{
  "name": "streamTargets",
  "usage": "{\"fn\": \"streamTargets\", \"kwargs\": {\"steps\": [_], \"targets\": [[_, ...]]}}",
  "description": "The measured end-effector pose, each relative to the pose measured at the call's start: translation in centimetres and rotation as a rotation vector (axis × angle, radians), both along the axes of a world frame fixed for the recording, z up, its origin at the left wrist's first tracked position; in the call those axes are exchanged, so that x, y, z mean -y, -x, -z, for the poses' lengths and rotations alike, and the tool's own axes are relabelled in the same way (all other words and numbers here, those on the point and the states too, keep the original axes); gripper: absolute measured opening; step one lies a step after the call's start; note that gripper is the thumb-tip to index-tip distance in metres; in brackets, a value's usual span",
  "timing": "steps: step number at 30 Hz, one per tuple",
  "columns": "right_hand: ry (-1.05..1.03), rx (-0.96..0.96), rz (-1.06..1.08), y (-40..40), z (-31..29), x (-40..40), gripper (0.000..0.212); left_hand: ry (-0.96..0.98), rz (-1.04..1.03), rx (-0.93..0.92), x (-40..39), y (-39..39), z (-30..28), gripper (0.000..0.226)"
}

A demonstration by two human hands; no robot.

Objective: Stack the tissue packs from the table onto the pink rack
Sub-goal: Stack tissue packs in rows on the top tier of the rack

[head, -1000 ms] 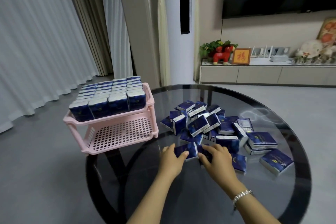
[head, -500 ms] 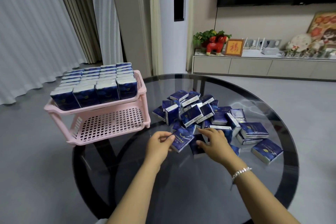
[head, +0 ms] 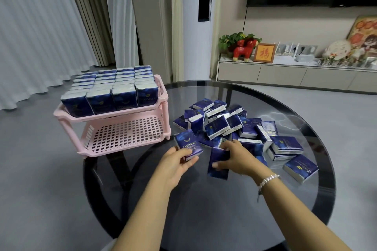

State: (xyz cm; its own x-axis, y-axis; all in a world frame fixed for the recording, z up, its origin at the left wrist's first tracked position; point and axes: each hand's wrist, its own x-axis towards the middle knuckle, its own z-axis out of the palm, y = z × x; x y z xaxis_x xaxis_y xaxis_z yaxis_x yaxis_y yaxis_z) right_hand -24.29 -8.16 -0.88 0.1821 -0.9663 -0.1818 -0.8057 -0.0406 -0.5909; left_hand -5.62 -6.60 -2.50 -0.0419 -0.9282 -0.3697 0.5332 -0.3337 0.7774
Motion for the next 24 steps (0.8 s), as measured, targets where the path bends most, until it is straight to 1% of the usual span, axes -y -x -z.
{"fn": "streamTargets", "kwargs": {"steps": [2, 3, 6, 8, 11, 12, 14, 18, 21, 22, 24], "targets": [[0.064, 0.152, 0.114, 0.1, -0.2, -0.6, 0.041, 0.004, -0.008, 0.023, -0.1, 0.0, 0.1, 0.022], [0.084, 0.262, 0.178, 0.1, -0.2, -0.9, 0.036, 0.006, -0.010, 0.024, -0.2, 0.0, 0.1, 0.022], [0.043, 0.663, 0.288, 0.0, -0.1, -1.8, 0.028, 0.021, -0.008, 0.021, -0.4, 0.1, 0.1, 0.027], [0.024, 0.892, 0.359, -0.3, 0.3, -2.1, 0.022, 0.040, -0.010, 0.045, -0.5, 0.2, 0.1, 0.031], [0.030, 1.129, 0.498, -0.9, 0.5, -2.3, 0.007, 0.092, 0.020, 0.145, -0.7, 0.5, 0.1, 0.040], [0.031, 1.163, 0.522, -1.2, 0.6, -2.4, 0.006, 0.112, 0.041, 0.175, -0.8, 0.7, 0.0, 0.043], [0.051, 1.146, 0.516, -2.0, 0.8, -2.5, 0.009, 0.148, 0.090, 0.202, -1.1, 1.0, -0.1, 0.048], [0.084, 1.106, 0.468, -3.7, 1.4, -2.6, 0.014, 0.190, 0.135, 0.138, -1.1, 1.6, 0.1, 0.049], [0.105, 1.050, 0.452, -4.6, 1.7, -2.3, 0.019, 0.184, 0.093, 0.138, -0.9, 1.8, 0.1, 0.063], [0.108, 1.041, 0.442, -4.8, 1.8, -2.2, 0.021, 0.182, 0.067, 0.170, -0.8, 1.9, 0.1, 0.063], [0.099, 1.032, 0.425, -5.0, 1.8, -1.9, 0.022, 0.178, 0.015, 0.231, -0.5, 2.0, 0.2, 0.055]]}}
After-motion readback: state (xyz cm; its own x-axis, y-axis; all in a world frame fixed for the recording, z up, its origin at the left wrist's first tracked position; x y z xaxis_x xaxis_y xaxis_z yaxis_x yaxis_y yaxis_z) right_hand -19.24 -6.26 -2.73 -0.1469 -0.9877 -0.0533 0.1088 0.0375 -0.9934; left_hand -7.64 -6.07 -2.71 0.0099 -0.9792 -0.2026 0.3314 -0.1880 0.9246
